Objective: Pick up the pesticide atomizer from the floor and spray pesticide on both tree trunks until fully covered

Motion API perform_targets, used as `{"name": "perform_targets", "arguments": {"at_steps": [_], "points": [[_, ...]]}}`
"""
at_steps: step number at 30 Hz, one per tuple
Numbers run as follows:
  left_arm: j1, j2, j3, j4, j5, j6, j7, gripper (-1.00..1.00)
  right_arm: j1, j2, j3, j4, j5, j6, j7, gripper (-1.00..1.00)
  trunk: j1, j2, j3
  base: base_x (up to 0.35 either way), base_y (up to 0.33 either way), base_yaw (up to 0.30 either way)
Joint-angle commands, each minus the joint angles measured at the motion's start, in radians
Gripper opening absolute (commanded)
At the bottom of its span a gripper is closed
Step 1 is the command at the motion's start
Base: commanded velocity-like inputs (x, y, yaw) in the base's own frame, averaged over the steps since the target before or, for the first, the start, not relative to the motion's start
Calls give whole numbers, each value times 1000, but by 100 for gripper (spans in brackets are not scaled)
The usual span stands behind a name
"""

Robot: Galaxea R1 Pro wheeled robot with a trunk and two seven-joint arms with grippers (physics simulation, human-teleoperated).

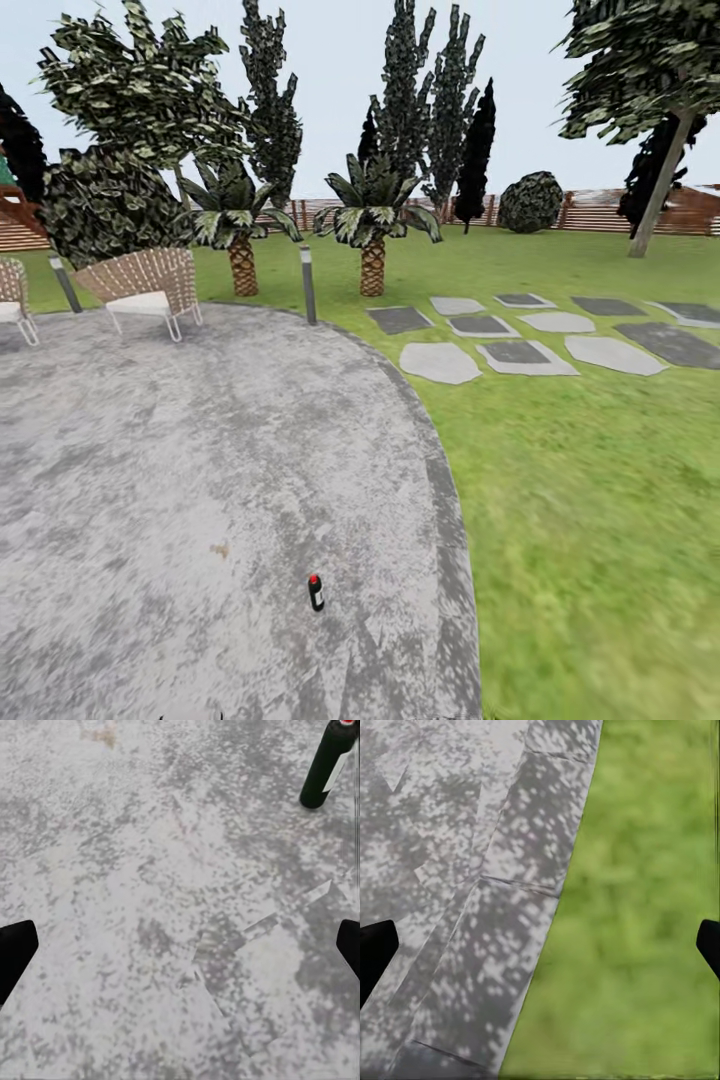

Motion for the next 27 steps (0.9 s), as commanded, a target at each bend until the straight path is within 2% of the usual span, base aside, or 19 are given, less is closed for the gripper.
{"name": "perform_targets", "arguments": {"at_steps": [1, 27], "points": [[0, 0, 1, 0, 0, -3, 1, 100, -1, 0, 0, 1, 0, -3, 0, 100, 0, 0, -1, 10, 64, -300], [0, 1, 1, 0, 0, -3, 2, 100, -1, 0, 0, 0, 0, -3, 0, 100, 0, 0, -1, 1, 6, -296]]}}
